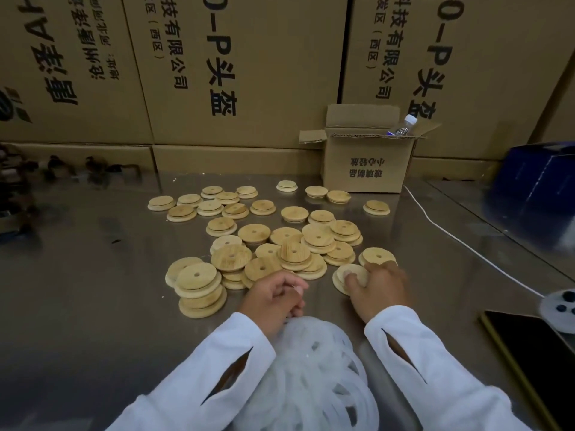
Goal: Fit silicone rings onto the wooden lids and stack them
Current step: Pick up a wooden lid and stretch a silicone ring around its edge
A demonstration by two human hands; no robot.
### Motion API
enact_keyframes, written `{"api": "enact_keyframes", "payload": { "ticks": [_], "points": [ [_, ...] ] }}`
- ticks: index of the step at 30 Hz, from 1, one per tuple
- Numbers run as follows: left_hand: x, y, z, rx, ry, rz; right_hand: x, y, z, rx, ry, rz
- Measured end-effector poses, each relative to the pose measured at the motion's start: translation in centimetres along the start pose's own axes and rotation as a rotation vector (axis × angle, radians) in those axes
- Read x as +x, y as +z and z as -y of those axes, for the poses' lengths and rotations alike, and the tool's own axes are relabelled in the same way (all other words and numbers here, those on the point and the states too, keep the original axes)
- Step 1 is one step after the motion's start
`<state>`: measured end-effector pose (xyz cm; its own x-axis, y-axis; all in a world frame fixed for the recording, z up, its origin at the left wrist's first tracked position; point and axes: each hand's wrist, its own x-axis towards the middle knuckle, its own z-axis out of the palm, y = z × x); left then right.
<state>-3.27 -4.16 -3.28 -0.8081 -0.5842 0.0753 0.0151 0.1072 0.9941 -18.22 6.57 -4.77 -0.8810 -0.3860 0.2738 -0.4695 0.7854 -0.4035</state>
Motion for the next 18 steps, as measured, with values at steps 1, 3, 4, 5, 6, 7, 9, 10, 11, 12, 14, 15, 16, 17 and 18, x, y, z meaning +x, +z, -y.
{"api": "enact_keyframes", "payload": {
  "ticks": [1,3,4,5,6,7,9,10,11,12,14,15,16,17,18],
  "points": [
    [-0.1,0.0,0.0,-0.004,0.006,-0.004,0.0,0.1,0.1,-0.024,0.006,0.009],
    [-0.2,-0.1,-0.1,-0.022,0.018,-0.019,-0.1,0.0,0.2,-0.021,0.017,0.034],
    [-0.2,-0.1,-0.1,-0.034,0.023,-0.027,-0.2,-0.2,0.2,0.005,0.017,0.051],
    [-0.3,-0.1,-0.1,-0.043,0.031,-0.033,-0.3,-0.3,0.3,0.038,0.008,0.068],
    [-0.4,-0.2,-0.1,-0.051,0.040,-0.038,-0.5,-0.4,0.3,0.080,-0.010,0.087],
    [-0.4,-0.2,-0.1,-0.056,0.050,-0.043,-0.7,-0.5,0.4,0.142,-0.036,0.103],
    [-0.4,-0.2,0.0,-0.068,0.063,-0.064,-1.3,-0.7,0.6,0.328,-0.096,0.138],
    [-0.4,-0.2,0.0,-0.077,0.064,-0.078,-1.7,-0.8,0.9,0.436,-0.123,0.157],
    [-0.4,-0.2,0.0,-0.085,0.062,-0.095,-2.1,-1.0,1.2,0.541,-0.145,0.169],
    [-0.4,-0.3,0.1,-0.094,0.060,-0.114,-2.6,-1.2,1.6,0.644,-0.159,0.171],
    [-0.3,-0.6,0.1,-0.110,0.056,-0.152,-3.4,-1.6,2.5,0.857,-0.164,0.167],
    [-0.2,-0.8,0.1,-0.110,0.058,-0.159,-3.7,-1.8,2.9,0.963,-0.164,0.167],
    [-0.2,-1.0,0.1,-0.110,0.059,-0.153,-4.0,-2.0,3.3,1.056,-0.168,0.176],
    [-0.2,-1.2,0.2,-0.118,0.055,-0.138,-4.3,-2.1,3.8,1.126,-0.176,0.190],
    [-0.2,-1.3,0.2,-0.139,0.042,-0.114,-4.6,-2.3,4.1,1.171,-0.191,0.209]
  ]
}}
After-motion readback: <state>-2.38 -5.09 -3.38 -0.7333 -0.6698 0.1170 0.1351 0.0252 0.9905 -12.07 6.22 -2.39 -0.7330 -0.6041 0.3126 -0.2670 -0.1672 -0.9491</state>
